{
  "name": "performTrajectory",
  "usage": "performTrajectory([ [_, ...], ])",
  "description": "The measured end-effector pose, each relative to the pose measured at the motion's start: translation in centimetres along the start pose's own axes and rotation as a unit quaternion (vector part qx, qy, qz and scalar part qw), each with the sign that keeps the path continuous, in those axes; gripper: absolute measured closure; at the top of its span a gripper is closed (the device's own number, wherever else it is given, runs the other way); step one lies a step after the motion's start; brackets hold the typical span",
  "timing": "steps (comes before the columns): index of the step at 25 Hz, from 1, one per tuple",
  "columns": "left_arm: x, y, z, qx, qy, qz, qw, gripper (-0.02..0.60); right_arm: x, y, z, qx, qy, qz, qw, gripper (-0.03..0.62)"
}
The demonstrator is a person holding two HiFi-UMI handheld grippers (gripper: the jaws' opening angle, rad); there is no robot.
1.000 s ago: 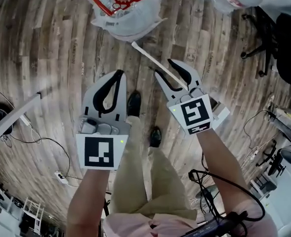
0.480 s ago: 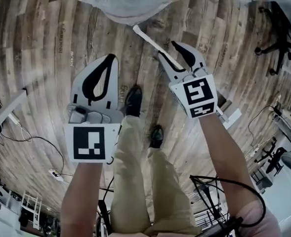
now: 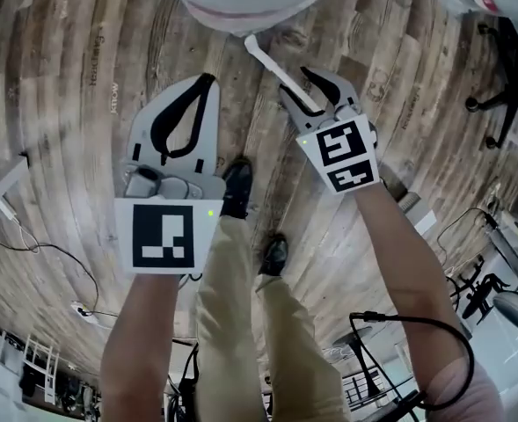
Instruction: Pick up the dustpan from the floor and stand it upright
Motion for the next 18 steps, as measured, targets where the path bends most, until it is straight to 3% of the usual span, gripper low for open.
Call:
performTrajectory([
  [18,4.5,1.5,3.5,0.005,-0.001,0.019,0.9998,0.568,4.9,0.1,9.6,-0.019,0.058,-0.022,0.998,0.419],
])
Point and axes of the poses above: the fingertips, and each gripper's own axes: z forward along the fingers, y to its left, x out of its underside, the point moved 1 cm from there along -z, backward along the fingers, and after that the axes turned 3 degrees about y, right-handed, at the moved point
